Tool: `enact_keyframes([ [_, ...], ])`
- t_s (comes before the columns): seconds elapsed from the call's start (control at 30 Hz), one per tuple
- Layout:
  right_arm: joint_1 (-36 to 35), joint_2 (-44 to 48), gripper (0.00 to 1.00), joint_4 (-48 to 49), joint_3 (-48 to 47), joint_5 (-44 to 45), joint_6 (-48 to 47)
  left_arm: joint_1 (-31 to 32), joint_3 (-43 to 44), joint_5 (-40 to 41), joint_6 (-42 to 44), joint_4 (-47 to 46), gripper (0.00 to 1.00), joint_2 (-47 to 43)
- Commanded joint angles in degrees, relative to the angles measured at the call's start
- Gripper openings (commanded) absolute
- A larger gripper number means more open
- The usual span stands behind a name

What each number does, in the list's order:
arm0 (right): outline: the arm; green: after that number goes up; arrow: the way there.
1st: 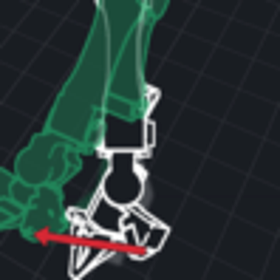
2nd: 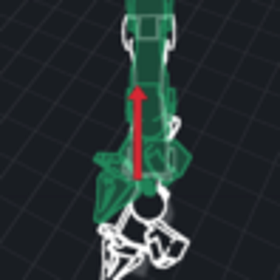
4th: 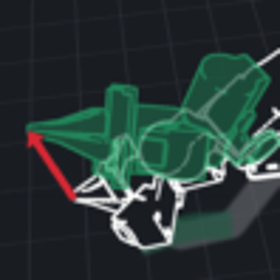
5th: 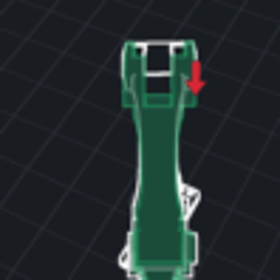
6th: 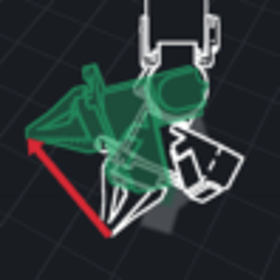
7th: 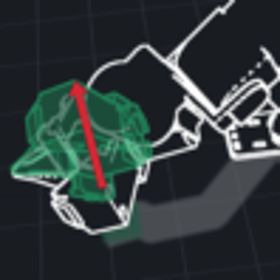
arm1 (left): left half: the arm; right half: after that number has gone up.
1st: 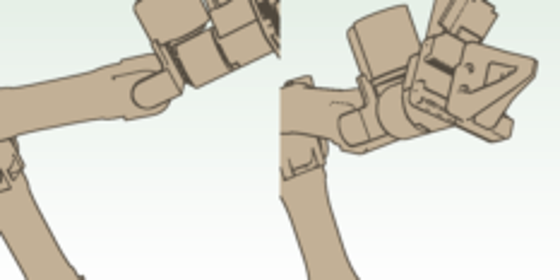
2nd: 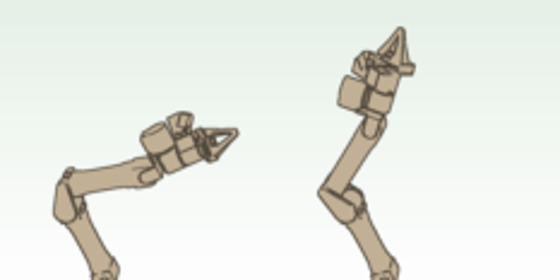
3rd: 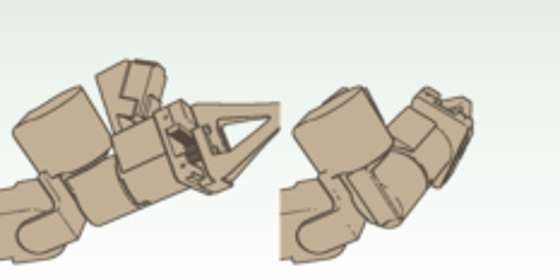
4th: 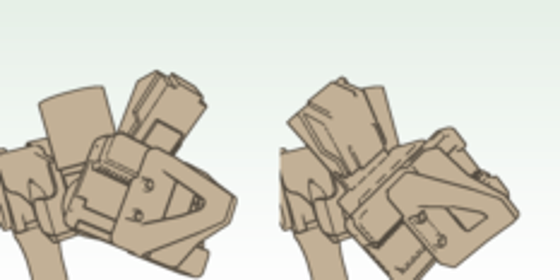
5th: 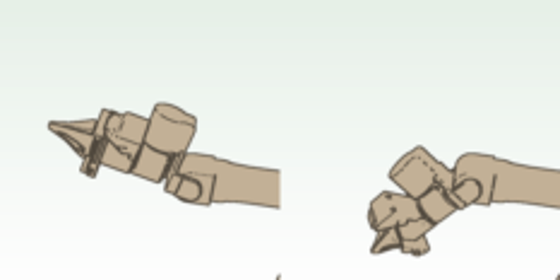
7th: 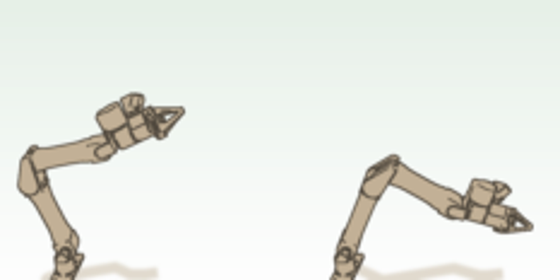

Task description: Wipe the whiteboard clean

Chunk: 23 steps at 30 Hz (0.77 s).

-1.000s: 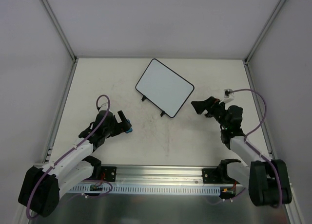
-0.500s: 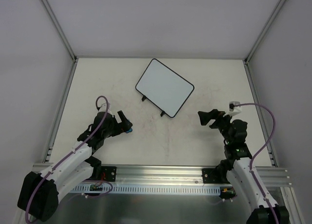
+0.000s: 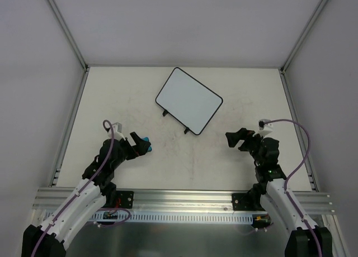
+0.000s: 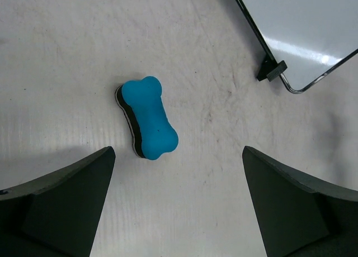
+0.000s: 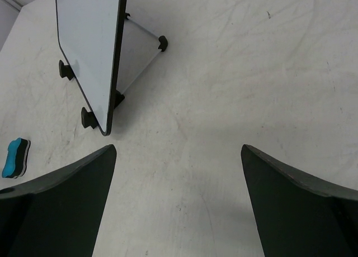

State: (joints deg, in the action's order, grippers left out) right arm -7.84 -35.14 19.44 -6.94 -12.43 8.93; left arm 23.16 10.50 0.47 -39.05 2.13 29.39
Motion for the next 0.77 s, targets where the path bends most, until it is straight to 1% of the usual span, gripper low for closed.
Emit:
enact_keyframes([
  [0.0, -0.5, 1.0, 0.99, 3.2, -2.6, -0.4, -0.6, -0.3, -1.4, -0.3, 1.5, -1.4, 0.99, -3.3],
  [0.3, -0.5, 1.3, 0.99, 2.7, -2.6, -0.5, -0.4, -0.3, -0.7, -0.3, 1.5, -1.5, 0.99, -1.5],
  [0.73, -0.9, 0.8, 0.99, 3.1, -2.8, -0.5, -0.6, -0.3, -1.0, -0.3, 1.5, -1.5, 0.99, -1.7],
])
